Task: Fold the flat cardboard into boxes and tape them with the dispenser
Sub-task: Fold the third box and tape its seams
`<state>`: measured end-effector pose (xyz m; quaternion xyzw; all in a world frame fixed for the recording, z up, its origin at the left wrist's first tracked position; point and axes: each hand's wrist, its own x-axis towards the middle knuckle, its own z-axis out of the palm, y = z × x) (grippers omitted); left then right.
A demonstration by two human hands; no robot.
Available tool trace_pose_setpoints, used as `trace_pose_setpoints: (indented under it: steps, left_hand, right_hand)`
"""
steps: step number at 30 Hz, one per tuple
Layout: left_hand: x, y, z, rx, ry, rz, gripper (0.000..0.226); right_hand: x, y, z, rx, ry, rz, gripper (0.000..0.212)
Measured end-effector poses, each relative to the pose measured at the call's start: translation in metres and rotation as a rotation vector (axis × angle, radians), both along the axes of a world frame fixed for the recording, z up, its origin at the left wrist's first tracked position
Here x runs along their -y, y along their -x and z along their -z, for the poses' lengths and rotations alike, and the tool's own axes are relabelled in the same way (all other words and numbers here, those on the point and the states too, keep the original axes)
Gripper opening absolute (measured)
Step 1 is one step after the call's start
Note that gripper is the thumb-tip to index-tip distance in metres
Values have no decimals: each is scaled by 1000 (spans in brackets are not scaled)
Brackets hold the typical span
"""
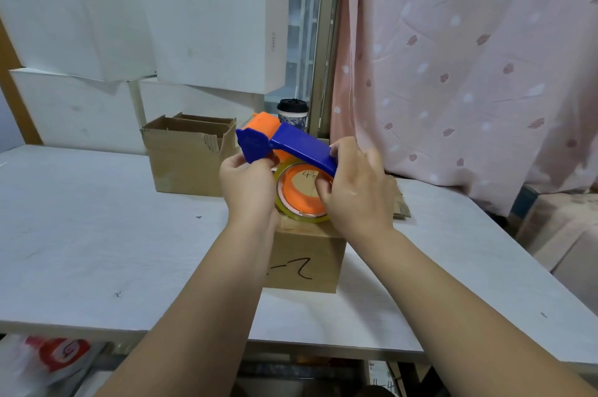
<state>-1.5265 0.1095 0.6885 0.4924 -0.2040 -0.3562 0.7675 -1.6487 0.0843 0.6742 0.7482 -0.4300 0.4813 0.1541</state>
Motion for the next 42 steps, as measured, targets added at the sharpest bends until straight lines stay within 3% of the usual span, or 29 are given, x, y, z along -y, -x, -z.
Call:
trace_pose_setpoints:
  steps: [8,16,22,30,37,42]
  left_hand:
    - [-11,-14,-5,-205,-33,214,12]
    - [-20,-27,0,-44,8,242,14]
    - [-22,-37,9,304,10,61,21]
    - [-21,-46,23,6,54,111,14]
    - [-19,-51,28,15,35,65,20]
    - [-22,-50,31,84,56,41,25]
  right_hand:
    - [4,10,17,100,-145,-47,66]
    - [2,8,15,143,-239,-152,70]
    - [2,6,14,84,-208,-110,71]
    - [1,8,12,139,-292,-243,69]
    - [-2,3,10,147,-434,-321,69]
    - [-2,-1,10,289,-461,-383,61]
